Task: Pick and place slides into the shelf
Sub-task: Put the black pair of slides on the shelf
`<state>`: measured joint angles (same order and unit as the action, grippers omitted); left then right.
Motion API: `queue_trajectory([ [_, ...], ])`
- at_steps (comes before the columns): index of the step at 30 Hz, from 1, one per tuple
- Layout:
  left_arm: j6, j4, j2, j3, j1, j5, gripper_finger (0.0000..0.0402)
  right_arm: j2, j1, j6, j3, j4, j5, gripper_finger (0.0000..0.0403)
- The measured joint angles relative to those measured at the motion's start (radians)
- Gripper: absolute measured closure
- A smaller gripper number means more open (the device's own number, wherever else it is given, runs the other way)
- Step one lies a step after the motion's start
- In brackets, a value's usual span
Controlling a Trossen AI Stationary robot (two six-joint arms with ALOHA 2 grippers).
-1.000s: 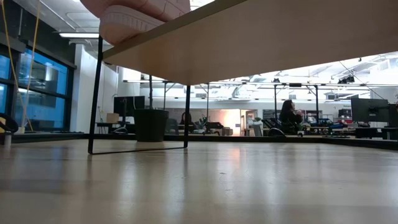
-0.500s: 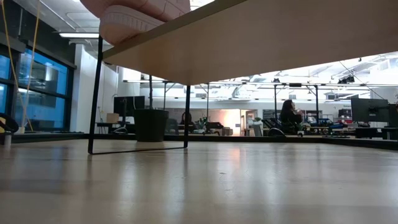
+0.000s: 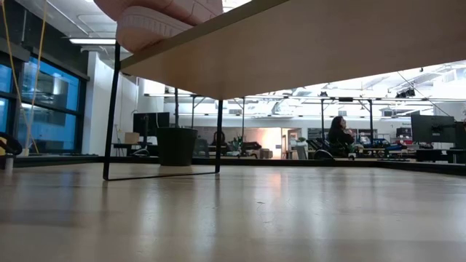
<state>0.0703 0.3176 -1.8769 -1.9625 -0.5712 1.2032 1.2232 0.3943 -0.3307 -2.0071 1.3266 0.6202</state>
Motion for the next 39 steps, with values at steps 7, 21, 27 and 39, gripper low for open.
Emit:
queue_trajectory([
  [7, 0.123, -0.007, 0.015, -0.042, -0.046, 0.049, 0.0246, 0.0, 0.0, 0.017, 0.0, 0.045, 0.044, 0.0277],
  [21, 0.161, -0.011, 0.019, -0.056, -0.059, 0.059, 0.0246, -0.021, 0.0, 0.014, 0.141, 0.021, 0.092, 0.0277],
  [27, 0.161, -0.021, 0.019, -0.056, -0.06, 0.058, 0.0246, -0.088, 0.0, -0.097, 0.385, -0.206, 0.198, 0.0277],
  [39, 0.177, -0.034, 0.018, -0.056, -0.06, 0.058, 0.0246, -0.235, -0.002, -0.404, 0.809, -0.658, 0.283, 0.0277],
])
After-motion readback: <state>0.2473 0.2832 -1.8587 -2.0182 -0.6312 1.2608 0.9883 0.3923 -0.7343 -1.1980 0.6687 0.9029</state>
